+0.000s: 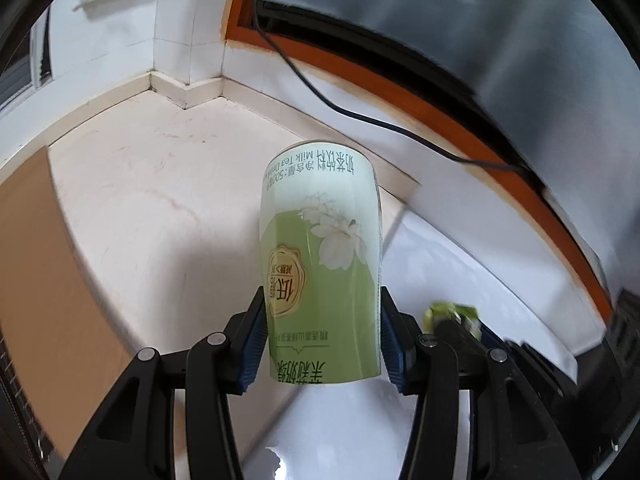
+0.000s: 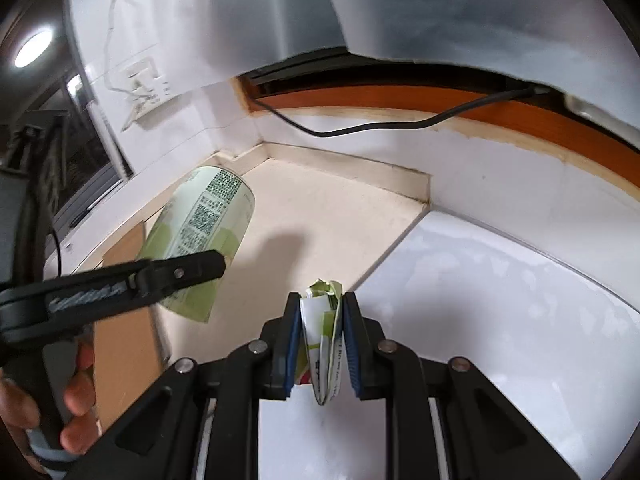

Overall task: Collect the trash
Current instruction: 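Carry the green can and carton down to the bin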

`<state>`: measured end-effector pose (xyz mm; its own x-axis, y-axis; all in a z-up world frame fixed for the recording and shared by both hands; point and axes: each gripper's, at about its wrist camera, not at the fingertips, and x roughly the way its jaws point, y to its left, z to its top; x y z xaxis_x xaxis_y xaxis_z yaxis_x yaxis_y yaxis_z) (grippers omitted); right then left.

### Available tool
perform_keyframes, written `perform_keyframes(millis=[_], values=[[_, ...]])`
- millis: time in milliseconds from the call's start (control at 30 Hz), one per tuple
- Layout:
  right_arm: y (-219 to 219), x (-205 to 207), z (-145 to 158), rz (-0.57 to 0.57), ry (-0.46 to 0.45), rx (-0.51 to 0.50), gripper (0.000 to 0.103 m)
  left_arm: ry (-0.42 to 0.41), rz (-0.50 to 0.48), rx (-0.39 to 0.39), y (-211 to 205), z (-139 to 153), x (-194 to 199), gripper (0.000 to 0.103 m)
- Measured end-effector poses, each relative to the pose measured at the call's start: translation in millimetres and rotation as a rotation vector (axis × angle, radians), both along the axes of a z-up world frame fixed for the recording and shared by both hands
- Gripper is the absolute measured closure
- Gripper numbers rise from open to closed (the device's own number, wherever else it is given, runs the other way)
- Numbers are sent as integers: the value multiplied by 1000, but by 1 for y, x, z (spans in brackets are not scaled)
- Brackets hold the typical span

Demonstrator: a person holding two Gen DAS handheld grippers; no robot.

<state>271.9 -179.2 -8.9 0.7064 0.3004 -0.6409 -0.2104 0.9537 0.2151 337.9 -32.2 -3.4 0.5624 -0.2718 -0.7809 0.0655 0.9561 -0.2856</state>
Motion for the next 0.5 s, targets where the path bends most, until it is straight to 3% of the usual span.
perform_keyframes(millis=[267,500], values=[[7,-83,10,70,-27,-14,83,-37,-24,-56,2,19,-125,55],[16,-143,5,142,-37,-18,83,-92,-2,-20,17,14,-200,54]])
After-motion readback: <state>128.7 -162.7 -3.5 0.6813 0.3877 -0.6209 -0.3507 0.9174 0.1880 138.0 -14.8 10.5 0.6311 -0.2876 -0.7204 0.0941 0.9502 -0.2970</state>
